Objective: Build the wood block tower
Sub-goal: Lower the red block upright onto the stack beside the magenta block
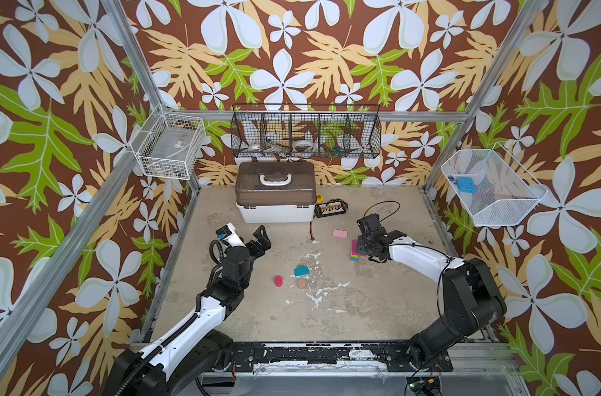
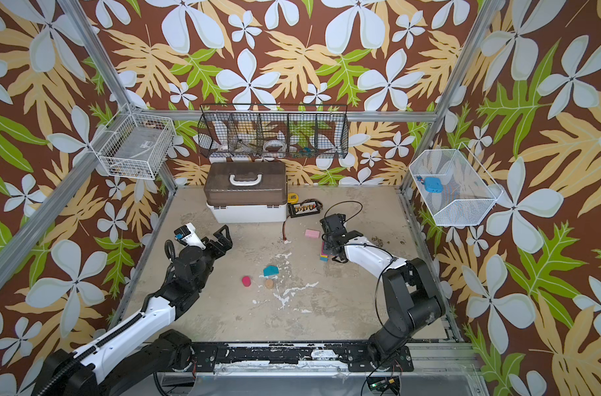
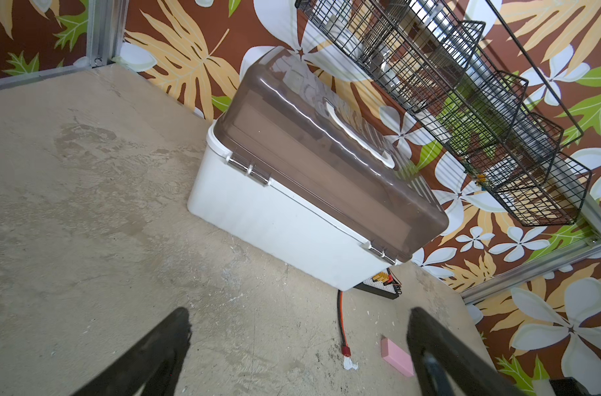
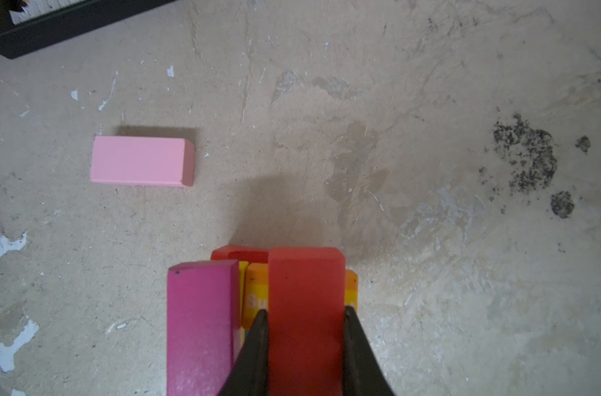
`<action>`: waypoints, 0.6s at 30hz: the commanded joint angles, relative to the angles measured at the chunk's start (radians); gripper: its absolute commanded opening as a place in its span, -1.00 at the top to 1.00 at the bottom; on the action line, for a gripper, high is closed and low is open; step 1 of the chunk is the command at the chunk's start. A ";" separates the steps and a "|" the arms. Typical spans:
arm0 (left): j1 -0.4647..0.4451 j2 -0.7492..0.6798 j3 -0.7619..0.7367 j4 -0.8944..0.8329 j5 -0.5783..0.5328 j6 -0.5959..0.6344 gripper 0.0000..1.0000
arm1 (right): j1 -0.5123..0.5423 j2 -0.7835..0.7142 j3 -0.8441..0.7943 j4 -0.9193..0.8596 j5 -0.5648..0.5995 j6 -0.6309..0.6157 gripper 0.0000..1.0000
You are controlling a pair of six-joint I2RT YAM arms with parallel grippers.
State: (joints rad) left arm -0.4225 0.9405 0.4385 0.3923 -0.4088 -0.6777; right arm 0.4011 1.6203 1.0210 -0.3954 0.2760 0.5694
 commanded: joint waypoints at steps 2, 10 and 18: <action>0.001 -0.006 0.008 0.002 0.004 0.000 -0.99 | 0.002 0.007 0.003 -0.008 0.032 0.005 0.57; 0.000 0.004 0.009 0.003 0.006 0.000 -0.99 | 0.001 0.022 0.010 -0.001 0.041 0.007 0.52; 0.001 0.004 0.009 0.003 0.006 0.000 -0.99 | 0.002 0.030 0.018 -0.002 0.049 0.008 0.48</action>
State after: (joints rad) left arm -0.4225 0.9443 0.4385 0.3893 -0.4019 -0.6777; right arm 0.4011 1.6497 1.0302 -0.3958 0.3012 0.5720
